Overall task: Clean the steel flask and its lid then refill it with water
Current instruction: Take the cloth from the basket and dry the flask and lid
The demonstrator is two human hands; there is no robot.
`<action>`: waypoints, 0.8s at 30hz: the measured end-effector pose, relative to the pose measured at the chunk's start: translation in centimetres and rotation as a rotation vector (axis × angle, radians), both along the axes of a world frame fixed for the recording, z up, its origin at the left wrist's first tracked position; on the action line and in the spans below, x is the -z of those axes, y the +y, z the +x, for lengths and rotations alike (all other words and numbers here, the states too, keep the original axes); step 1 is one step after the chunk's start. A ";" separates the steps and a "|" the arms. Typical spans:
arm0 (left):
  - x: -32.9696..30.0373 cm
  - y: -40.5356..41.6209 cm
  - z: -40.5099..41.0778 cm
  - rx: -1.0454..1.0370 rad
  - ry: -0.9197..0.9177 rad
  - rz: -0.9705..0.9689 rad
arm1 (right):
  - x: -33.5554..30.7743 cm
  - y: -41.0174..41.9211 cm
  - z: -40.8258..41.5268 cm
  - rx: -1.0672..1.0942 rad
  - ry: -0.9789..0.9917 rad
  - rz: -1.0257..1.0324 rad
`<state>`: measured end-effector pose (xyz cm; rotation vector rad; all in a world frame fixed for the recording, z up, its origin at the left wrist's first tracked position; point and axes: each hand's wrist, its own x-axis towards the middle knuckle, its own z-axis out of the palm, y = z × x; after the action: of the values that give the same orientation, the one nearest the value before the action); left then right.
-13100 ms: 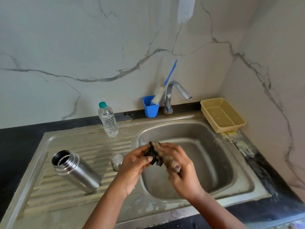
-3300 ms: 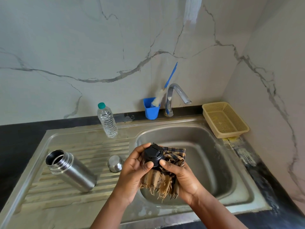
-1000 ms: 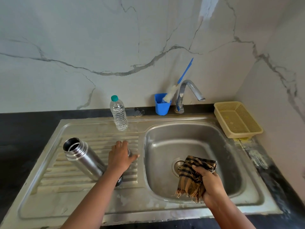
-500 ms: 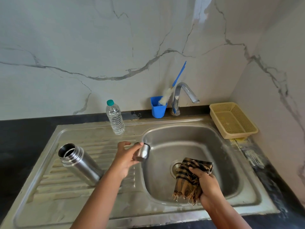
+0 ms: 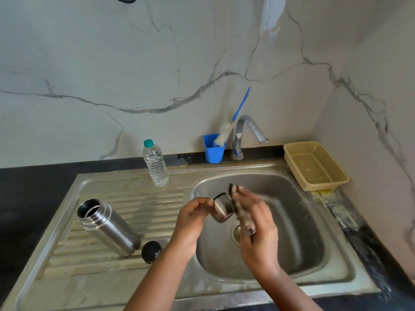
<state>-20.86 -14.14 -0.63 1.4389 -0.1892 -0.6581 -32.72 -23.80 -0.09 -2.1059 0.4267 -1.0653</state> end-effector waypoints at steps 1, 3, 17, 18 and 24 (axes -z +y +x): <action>0.0 0.0 -0.1 0.033 0.005 -0.025 | 0.7 -0.3 -0.1 -0.077 0.050 -0.210; 0.0 0.0 -0.2 0.085 0.054 -0.046 | 1.8 -0.6 -0.1 -0.177 0.163 -0.481; 0.1 0.5 -1.0 0.166 -0.044 -0.122 | 1.4 -2.7 -0.6 -0.290 0.231 -0.502; 0.2 0.5 -1.1 0.160 -0.024 -0.136 | 1.4 -2.6 -0.6 -0.309 0.245 -0.574; 0.0 0.5 -1.2 0.120 -0.011 -0.280 | -0.4 -2.4 -0.2 -0.352 0.063 0.333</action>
<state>-22.05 -13.60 -0.58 1.1680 -0.3643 -0.6927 -32.89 -26.20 0.35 -1.8334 0.2309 -0.6743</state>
